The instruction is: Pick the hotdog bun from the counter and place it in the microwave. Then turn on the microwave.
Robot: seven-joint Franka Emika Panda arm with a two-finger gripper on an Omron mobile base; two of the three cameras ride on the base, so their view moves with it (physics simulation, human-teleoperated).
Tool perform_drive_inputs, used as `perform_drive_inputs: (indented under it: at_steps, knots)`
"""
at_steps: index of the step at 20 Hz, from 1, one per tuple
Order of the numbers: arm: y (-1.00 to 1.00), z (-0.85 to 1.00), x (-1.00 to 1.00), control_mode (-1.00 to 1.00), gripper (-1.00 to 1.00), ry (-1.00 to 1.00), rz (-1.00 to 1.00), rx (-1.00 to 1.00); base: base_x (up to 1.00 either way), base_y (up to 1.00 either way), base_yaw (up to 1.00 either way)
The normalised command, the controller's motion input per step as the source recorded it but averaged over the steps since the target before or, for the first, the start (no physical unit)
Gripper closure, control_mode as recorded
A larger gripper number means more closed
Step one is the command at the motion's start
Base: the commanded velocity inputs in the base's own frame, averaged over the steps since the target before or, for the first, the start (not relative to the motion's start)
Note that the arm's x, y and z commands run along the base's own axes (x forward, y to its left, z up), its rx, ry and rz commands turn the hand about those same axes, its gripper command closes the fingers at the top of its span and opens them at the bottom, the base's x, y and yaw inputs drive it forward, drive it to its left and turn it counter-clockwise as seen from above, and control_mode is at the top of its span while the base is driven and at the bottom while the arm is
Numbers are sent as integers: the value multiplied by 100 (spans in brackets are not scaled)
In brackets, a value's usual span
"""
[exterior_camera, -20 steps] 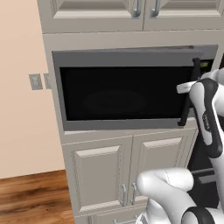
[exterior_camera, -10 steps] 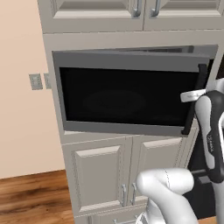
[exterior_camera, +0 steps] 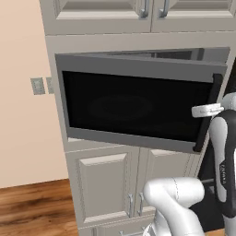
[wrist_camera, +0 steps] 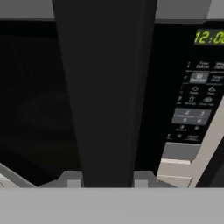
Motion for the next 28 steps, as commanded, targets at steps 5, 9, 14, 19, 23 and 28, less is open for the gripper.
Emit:
perform_drive_inputs:
  at_steps: [5,9,14,19,23,28]
  knots:
    - [9,3,-55,-100,100,5,0,-2,0,0,0]
    - [9,2,-56,-100,100,4,0,-3,0,0,0]
    - [10,1,-54,-100,100,4,0,-4,0,0,0]
    - [12,0,-52,-100,100,4,0,-4,0,0,0]
    - [14,1,-49,-100,100,4,0,-4,0,0,0]
    - [16,3,-46,-100,100,3,0,-2,0,0,0]
